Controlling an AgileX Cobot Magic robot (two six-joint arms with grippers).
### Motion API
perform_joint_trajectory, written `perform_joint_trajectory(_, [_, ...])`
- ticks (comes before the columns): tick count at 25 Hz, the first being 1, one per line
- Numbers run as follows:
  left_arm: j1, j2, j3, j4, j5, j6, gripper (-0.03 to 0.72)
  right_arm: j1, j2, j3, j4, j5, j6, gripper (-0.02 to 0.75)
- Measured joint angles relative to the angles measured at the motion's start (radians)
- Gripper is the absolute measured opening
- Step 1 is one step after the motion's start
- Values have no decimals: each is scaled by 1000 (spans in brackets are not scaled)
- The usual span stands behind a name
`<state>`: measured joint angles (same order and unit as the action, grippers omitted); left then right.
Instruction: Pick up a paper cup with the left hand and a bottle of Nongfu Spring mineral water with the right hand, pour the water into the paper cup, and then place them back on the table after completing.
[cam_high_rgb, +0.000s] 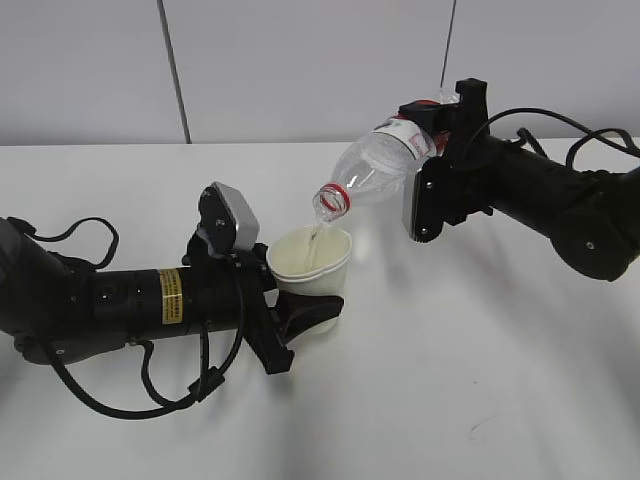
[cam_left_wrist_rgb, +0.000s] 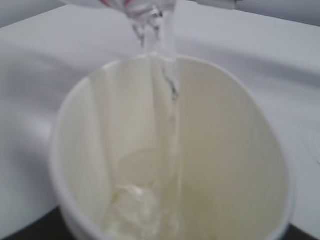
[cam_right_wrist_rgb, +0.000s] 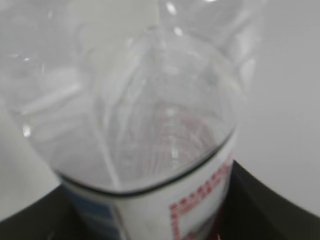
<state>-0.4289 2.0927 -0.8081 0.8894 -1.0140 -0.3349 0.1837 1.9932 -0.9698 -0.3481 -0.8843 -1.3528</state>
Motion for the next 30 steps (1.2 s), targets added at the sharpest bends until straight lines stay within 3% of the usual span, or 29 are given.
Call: perform_joint_trajectory(30, [0,0,0,2,6,0,367,0,0,0,4,-5,0,440])
